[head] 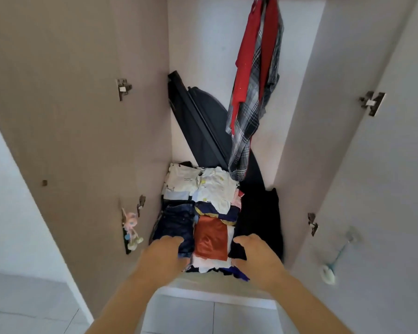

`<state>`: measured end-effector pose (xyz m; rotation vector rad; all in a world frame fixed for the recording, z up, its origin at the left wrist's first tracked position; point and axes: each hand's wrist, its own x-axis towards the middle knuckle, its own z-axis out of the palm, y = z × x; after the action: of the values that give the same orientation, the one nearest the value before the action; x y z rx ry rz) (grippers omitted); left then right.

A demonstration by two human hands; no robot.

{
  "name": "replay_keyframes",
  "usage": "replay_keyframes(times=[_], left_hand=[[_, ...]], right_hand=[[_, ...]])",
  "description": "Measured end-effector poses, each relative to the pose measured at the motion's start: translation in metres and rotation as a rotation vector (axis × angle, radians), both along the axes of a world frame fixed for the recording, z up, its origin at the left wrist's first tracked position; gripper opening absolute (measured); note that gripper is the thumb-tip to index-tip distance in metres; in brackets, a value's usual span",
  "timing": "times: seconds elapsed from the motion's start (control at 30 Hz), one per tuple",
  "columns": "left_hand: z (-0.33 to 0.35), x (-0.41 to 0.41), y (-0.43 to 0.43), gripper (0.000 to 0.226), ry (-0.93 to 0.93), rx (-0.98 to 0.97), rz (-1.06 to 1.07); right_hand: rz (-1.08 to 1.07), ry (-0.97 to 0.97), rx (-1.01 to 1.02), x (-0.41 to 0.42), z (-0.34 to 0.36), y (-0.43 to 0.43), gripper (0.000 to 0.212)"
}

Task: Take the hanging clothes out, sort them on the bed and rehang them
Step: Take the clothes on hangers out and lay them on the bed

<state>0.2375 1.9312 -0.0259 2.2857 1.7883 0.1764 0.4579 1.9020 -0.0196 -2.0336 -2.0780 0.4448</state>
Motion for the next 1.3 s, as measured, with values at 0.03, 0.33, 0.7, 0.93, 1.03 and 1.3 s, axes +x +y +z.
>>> replay_keyframes(times=[0.03, 0.33, 0.7, 0.93, 1.03, 1.3], left_hand=[[0.008, 0.003, 0.018, 0.053, -0.015, 0.002, -0.004], [0.077, 0.030, 0.168, 0.057, -0.229, 0.157, -0.012], [0.209, 0.079, 0.332, 0.055, -0.419, 0.588, 0.059], [0.275, 0.096, 0.412, 0.054, -0.503, 0.826, 0.035], [0.300, 0.104, 0.445, 0.053, -0.548, 0.904, -0.003], [0.348, 0.118, 0.525, 0.053, -0.618, 1.007, -0.139]], right_hand=[[0.001, 0.008, 0.025, 0.000, 0.007, 0.015, 0.052], [0.084, 0.045, 0.288, 0.009, 0.079, 0.168, 0.054], [0.226, 0.064, 0.747, 0.041, 0.219, 0.354, 0.053], [0.267, 0.075, 0.925, 0.044, 0.292, 0.433, 0.053], [0.249, 0.014, 1.021, 0.041, 0.325, 0.462, 0.053], [-0.014, -0.121, 1.204, 0.053, 0.416, 0.546, 0.052]])
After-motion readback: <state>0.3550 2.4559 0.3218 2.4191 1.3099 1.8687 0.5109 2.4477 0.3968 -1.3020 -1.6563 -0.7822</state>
